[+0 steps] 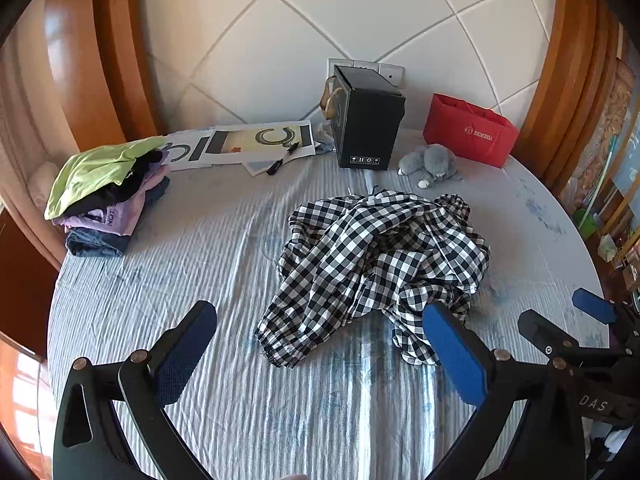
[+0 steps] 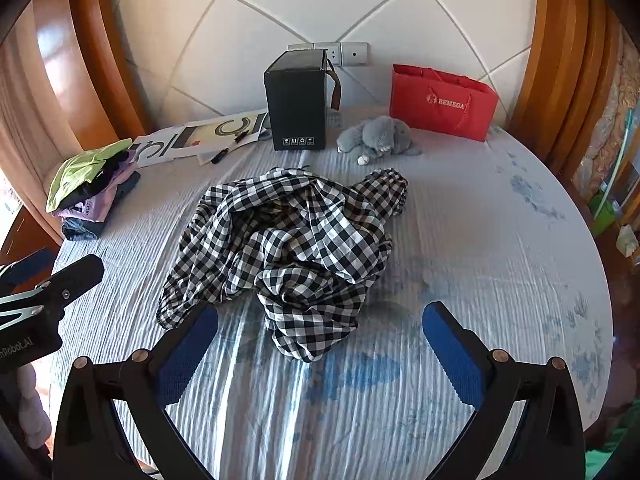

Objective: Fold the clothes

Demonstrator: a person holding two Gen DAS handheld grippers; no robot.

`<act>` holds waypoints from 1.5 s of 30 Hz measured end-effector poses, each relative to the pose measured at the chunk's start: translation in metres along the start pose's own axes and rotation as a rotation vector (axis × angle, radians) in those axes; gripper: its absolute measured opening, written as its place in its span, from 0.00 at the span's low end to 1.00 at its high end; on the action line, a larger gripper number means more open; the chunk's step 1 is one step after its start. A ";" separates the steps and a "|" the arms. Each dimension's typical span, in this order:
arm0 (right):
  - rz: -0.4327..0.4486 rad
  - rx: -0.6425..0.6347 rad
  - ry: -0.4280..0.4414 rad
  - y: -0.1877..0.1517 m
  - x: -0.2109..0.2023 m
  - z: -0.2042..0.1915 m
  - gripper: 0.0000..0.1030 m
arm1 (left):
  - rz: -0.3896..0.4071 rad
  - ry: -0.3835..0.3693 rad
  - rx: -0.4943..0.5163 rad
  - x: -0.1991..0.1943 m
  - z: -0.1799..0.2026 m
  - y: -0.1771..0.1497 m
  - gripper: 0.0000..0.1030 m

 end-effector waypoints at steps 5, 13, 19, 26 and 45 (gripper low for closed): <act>0.003 0.016 0.008 0.002 -0.001 0.004 1.00 | -0.006 0.004 0.003 0.002 -0.002 -0.002 1.00; 0.012 0.012 0.000 -0.001 0.000 0.003 1.00 | -0.023 0.016 0.008 0.007 0.001 -0.004 1.00; 0.013 0.013 -0.004 -0.002 0.000 0.001 1.00 | -0.025 0.019 0.004 0.009 -0.001 -0.005 1.00; 0.013 0.011 -0.004 -0.003 0.000 0.001 1.00 | -0.030 0.015 0.001 0.010 -0.003 -0.005 1.00; 0.012 0.015 -0.006 -0.002 0.002 0.001 1.00 | -0.046 0.017 -0.002 0.015 -0.007 -0.008 1.00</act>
Point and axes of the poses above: each gripper's, at about its wrist camera, not at the fingertips, and x roughly the way its jaws point, z to its right, y to its top, the point moved 1 cm from there along x, roughly the way its jaws point, and after that the axes turned 10 degrees about -y, right-handed, at the moved point
